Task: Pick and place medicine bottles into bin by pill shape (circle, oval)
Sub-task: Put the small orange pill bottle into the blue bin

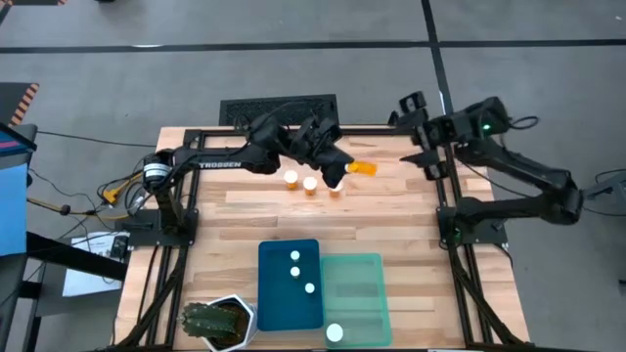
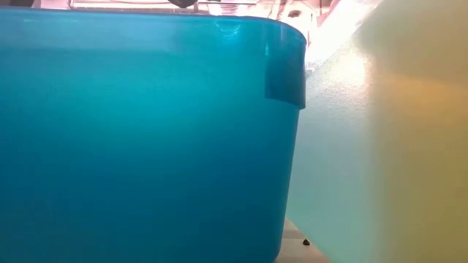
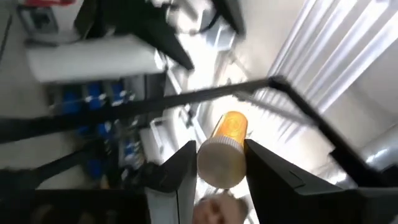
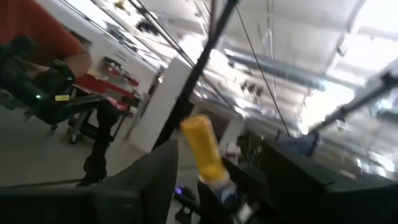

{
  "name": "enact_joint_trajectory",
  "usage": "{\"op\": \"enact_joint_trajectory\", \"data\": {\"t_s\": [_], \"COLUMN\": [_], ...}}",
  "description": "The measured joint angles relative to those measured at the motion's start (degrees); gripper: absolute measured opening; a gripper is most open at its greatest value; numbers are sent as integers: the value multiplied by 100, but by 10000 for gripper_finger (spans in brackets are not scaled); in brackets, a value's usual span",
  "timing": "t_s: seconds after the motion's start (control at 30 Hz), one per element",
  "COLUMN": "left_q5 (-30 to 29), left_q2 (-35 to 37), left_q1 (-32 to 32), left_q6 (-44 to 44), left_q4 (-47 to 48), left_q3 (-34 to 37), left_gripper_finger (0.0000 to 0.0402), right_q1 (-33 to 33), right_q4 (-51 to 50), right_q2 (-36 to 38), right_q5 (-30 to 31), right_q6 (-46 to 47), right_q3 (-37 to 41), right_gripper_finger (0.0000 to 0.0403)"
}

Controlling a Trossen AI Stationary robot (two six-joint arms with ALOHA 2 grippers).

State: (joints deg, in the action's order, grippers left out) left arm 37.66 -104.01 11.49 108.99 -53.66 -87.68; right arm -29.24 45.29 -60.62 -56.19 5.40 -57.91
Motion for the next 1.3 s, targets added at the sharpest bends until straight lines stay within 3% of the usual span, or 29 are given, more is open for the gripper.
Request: {"op": "enact_joint_trajectory", "data": {"t_s": [0.17,0.27,0.53,0.67,0.83,1.0,1.17,1.3], "left_q5": [1331,2267,2723,2364,1696,940,708,-135], "left_q2": [0,0,-5,-9,-9,-11,-26,-26], "left_q1": [57,83,262,418,686,974,1232,1253], "left_q6": [-196,-777,-2924,-4453,-6587,-7801,-8772,-10098], "left_q4": [8,21,244,730,2064,3704,6187,8559], "left_q3": [0,0,0,0,1,2,-521,-1472], "left_gripper_finger": [110,110,110,110,110,110,110,110], "right_q1": [-583,-867,-1071,-1056,-1055,-1055,-1055,-1060], "right_q4": [-1382,-2026,-2839,-3089,-3155,-3177,-3140,-3164], "right_q2": [836,1301,2127,2297,2295,2259,2274,2271], "right_q5": [-34,98,676,961,1125,1138,1138,1138], "right_q6": [-35,-70,-50,-26,154,230,377,425], "right_q3": [-2,-2,-11,-11,-11,-9,-11,-11], "right_gripper_finger": [247,244,240,240,240,240,240,240]}}
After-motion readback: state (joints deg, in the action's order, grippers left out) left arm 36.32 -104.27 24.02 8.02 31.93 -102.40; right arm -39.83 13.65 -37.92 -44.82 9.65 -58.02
